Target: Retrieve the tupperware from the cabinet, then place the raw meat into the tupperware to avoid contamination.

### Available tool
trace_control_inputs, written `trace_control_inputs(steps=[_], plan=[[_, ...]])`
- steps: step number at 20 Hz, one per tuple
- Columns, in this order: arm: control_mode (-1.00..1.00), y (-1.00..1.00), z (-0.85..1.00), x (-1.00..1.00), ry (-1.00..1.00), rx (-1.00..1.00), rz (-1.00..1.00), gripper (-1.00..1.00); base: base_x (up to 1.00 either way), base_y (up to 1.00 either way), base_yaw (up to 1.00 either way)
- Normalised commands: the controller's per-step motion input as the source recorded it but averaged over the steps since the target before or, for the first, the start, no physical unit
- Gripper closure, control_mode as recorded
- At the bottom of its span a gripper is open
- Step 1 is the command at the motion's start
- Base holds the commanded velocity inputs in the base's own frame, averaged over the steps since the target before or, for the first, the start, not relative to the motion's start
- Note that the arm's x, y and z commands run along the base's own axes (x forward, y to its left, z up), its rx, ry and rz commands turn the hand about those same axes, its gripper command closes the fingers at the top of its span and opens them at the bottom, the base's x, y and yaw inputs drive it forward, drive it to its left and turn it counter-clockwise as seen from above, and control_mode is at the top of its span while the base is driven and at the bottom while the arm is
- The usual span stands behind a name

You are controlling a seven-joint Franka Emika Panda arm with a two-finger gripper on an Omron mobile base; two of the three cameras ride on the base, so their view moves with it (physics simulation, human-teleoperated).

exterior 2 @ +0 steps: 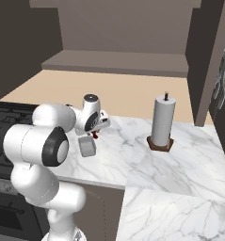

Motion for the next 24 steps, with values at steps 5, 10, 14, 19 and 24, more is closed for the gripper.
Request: trace_control_inputs(steps=[5, 10, 14, 19, 24], plan=[[-1.0, 0.0, -0.04, 0.0, 0.01, 0.0, 0.0, 1.0, 0.0, 0.0, 0.0], [-1.0, 0.12, -0.1, -0.08, 0.01, 0.0, 0.0, 1.0, 0.0, 0.0, 0.0], [-1.0, 0.16, -0.18, -0.02, 0.04, 0.0, 0.0, 1.0, 0.0, 0.0, 0.0], [-1.0, 0.06, -0.23, 0.0, 0.07, 0.0, 0.0, 1.0, 0.0, 0.0, 0.0], [-1.0, 0.01, -0.23, 0.0, 0.06, 0.0, 0.0, 1.0, 0.0, 0.0, 0.0]])
